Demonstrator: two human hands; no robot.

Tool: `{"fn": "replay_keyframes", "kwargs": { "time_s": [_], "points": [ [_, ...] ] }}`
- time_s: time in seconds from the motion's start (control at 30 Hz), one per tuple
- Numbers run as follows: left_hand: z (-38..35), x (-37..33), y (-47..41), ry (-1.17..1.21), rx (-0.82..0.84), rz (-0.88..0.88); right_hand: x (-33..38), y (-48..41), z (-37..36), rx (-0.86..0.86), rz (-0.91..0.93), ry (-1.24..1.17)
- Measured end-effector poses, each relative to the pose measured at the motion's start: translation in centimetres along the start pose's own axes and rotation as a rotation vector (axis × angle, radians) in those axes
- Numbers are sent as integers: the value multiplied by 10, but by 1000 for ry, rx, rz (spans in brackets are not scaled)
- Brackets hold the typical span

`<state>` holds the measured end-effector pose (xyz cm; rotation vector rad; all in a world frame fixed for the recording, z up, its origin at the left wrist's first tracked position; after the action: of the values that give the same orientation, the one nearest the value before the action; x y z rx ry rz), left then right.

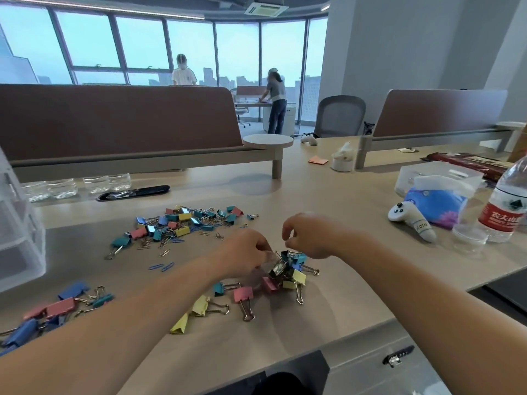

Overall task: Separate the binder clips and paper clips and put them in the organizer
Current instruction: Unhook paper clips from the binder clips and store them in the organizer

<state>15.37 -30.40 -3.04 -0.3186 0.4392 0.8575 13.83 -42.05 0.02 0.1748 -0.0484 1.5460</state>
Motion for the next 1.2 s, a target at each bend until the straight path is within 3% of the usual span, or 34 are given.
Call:
{"fn": "replay_keyframes", "kwargs": {
  "time_s": [0.3, 0.77, 1.07, 1.2],
  "points": [
    [40, 32, 7, -104, -76, 5, 34, -29, -5, -104, 13, -78],
    [63, 119, -23, -196, -64, 94, 61, -120, -35, -26, -17, -36],
    [56, 140, -36, -172, -45, 96, 68, -136, -43, 13, -20, 79],
    [49, 137, -33, -159, -16, 78, 66, -129, -46, 95, -47, 253]
  ]
}}
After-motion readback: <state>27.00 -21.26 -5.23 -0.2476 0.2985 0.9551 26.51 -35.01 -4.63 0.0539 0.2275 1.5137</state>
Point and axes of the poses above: each hand's wrist, its own y-axis away from the middle knuckle, its own z-axis out of the back of the hand, x = y × z, the point moved 8 cm from there along -y, towards the middle knuckle, and after that the axes turned 9 degrees about -z, right-handed, at the moved point
